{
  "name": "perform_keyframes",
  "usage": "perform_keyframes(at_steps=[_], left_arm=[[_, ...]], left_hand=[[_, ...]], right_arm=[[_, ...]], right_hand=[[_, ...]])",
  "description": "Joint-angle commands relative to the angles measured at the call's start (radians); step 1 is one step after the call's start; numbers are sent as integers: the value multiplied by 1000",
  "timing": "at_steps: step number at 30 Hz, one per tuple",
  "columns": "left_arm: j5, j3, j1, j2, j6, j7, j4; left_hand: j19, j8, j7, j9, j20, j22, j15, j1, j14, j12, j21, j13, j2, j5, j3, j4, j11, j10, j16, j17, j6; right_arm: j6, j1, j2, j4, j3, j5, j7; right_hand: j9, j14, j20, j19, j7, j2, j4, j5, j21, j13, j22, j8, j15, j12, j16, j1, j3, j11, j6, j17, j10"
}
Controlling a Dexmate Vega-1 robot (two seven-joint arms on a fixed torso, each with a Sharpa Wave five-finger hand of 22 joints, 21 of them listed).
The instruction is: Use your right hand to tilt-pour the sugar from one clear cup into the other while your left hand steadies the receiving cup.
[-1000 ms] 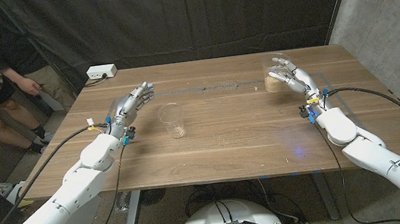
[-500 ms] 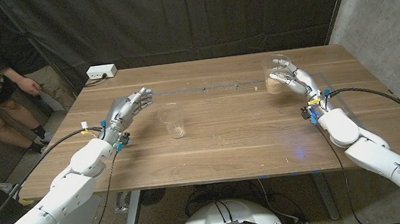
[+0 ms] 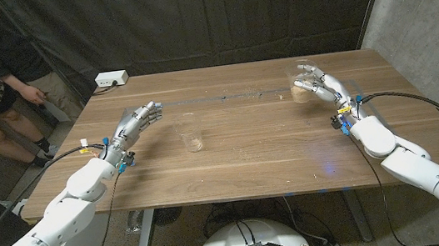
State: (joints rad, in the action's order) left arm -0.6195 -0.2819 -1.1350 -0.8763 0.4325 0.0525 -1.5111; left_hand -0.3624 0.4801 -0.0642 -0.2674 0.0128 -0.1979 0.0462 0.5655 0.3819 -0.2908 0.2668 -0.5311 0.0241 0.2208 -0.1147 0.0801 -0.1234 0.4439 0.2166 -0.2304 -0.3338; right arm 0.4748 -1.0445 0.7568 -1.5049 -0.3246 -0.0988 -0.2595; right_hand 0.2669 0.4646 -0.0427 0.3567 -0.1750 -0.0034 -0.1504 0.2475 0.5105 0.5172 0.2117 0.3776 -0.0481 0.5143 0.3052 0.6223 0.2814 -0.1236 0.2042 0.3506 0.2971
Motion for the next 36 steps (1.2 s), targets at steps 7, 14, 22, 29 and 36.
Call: perform_keyframes(at_steps=[7,14,22,29,36], left_arm=[[16,-24,95,-61,1,142,77],[34,-35,119,-81,-3,179,94],[26,-37,123,-96,8,221,119],[24,-42,126,-63,52,230,183],[58,-68,165,4,141,243,289]], left_hand=[[-14,-4,-2,-3,0,-2,85,0,2,4,2,-3,5,9,1,-1,-6,4,2,-2,-2],[-14,-5,-2,-4,-1,-2,85,2,2,5,2,-4,5,12,2,-2,-6,3,2,-2,-1],[-15,-7,-4,-4,0,-2,86,3,2,6,1,-5,3,15,3,-3,-6,3,2,-2,4],[-18,-9,-4,-5,0,-2,85,-2,-1,7,2,-5,-4,17,8,-3,-4,1,2,-2,8],[-22,-8,-5,-5,1,-2,85,-6,1,7,3,-6,-9,19,13,-1,-2,3,3,-3,6]], right_arm=[[-55,24,2,-24,-6,12,2],[-71,40,-11,-24,-17,26,-6],[-84,64,-19,-17,-30,41,-3],[-97,88,-20,-9,-42,48,14],[-111,114,-15,-7,-50,58,32]], right_hand=[[5,13,-121,10,-5,11,8,-3,7,6,5,11,-180,10,0,6,3,3,16,5,7],[5,14,-121,9,-5,11,8,-4,8,8,5,11,-180,12,-1,6,3,0,18,7,6],[5,17,-121,10,-5,12,9,-5,9,11,5,12,-180,17,-2,6,3,0,23,11,12],[5,21,-122,10,-4,13,10,-6,10,13,5,13,-180,20,-2,7,2,-2,28,13,13],[4,22,-121,10,-5,13,10,-7,11,16,5,13,-180,23,-4,7,2,-1,31,16,14]])
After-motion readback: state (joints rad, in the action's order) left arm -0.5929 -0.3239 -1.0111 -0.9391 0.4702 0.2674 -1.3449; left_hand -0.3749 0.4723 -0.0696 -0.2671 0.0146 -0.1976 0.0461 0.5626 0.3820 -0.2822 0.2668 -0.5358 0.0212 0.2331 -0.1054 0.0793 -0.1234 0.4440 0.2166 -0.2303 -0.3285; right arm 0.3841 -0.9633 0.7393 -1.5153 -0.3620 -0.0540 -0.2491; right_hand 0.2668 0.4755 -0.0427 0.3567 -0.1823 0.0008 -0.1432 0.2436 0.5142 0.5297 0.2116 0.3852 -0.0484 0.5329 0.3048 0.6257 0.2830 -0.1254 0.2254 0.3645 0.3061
